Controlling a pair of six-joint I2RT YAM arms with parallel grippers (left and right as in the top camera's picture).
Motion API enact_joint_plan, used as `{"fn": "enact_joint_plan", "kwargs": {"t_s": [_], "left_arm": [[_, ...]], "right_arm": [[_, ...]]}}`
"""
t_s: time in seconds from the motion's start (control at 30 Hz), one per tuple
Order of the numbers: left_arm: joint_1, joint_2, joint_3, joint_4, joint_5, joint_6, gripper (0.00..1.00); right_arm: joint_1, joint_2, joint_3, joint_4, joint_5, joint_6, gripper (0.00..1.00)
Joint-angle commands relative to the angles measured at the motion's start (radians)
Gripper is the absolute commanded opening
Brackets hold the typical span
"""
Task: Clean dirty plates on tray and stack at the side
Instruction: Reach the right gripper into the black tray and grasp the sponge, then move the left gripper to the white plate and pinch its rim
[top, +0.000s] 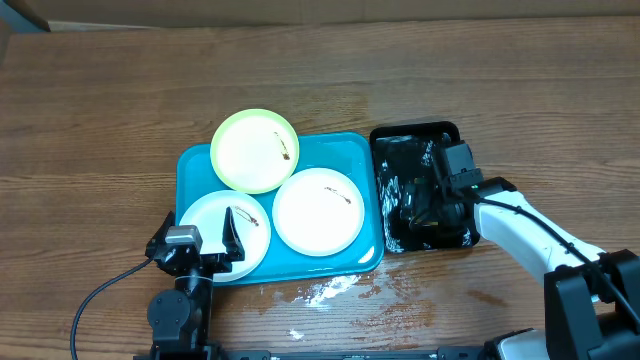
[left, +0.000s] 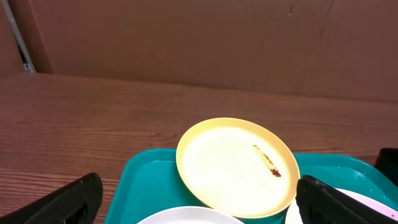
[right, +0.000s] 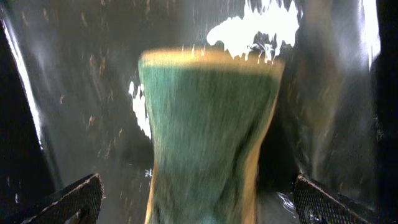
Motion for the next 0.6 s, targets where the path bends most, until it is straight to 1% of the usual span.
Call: {"fn": "enact_joint_plan", "kwargs": {"t_s": [0.0, 0.03, 0.07, 0.1, 0.13, 0.17, 0.2, 0.23, 0.27, 0.3, 0.37, 0.4, 0.47, 0.5, 0.57], "left_arm": [[-0.008, -0.006, -0.003, 0.002, 0.008, 0.018, 1.00], [-0.008, -0.006, -0.003, 0.002, 0.008, 0.018, 1.00], [-0.008, -0.006, -0.003, 0.002, 0.008, 0.018, 1.00], [-0.008, -0.006, -0.003, 0.002, 0.008, 0.018, 1.00], [-0.008, -0.006, -0.003, 0.002, 0.008, 0.018, 1.00], [-0.008, -0.006, -0.003, 0.002, 0.008, 0.018, 1.00], [-0.008, -0.006, -0.003, 0.002, 0.008, 0.018, 1.00], [-0.008, -0.006, -0.003, 0.002, 0.008, 0.018, 1.00], [-0.008, -0.006, -0.003, 0.002, 0.008, 0.018, 1.00], [-0.008, -0.006, -0.003, 0.002, 0.008, 0.018, 1.00], [-0.008, -0.006, -0.003, 0.002, 0.008, 0.018, 1.00], [-0.008, -0.006, -0.003, 0.002, 0.008, 0.018, 1.00], [-0.008, -0.006, -0.003, 0.002, 0.008, 0.018, 1.00], [-0.008, -0.006, -0.003, 0.002, 0.008, 0.018, 1.00], [-0.008, -0.006, -0.003, 0.002, 0.008, 0.018, 1.00]], "right_arm": [[0.037, 0.005, 0.019, -0.057, -0.041, 0.069, 0.89], [0.048, 0.005, 0.019, -0.071, -0.039, 0.071, 0.79], [0.068, 0.005, 0.019, -0.081, -0.018, 0.071, 0.58], [0.077, 0.005, 0.019, -0.080, 0.004, 0.071, 0.49], [0.087, 0.005, 0.019, -0.075, 0.038, 0.071, 0.35], [0.100, 0.005, 0.019, -0.067, 0.109, 0.083, 0.13], [0.102, 0.005, 0.019, -0.066, 0.127, 0.082, 0.08], [0.102, 0.005, 0.019, -0.067, 0.145, 0.082, 0.05], [0.102, 0.005, 0.019, -0.066, 0.145, 0.081, 0.05], [0.101, 0.004, 0.027, -0.068, 0.144, 0.081, 0.15], [0.102, 0.001, 0.068, -0.114, 0.142, 0.081, 0.56], [0.102, -0.002, 0.108, -0.159, 0.140, 0.081, 0.64], [0.101, -0.003, 0.184, -0.235, 0.141, 0.081, 0.73], [0.101, -0.003, 0.224, -0.267, 0.141, 0.078, 0.81], [0.101, -0.003, 0.251, -0.270, 0.144, 0.074, 0.95]]}}
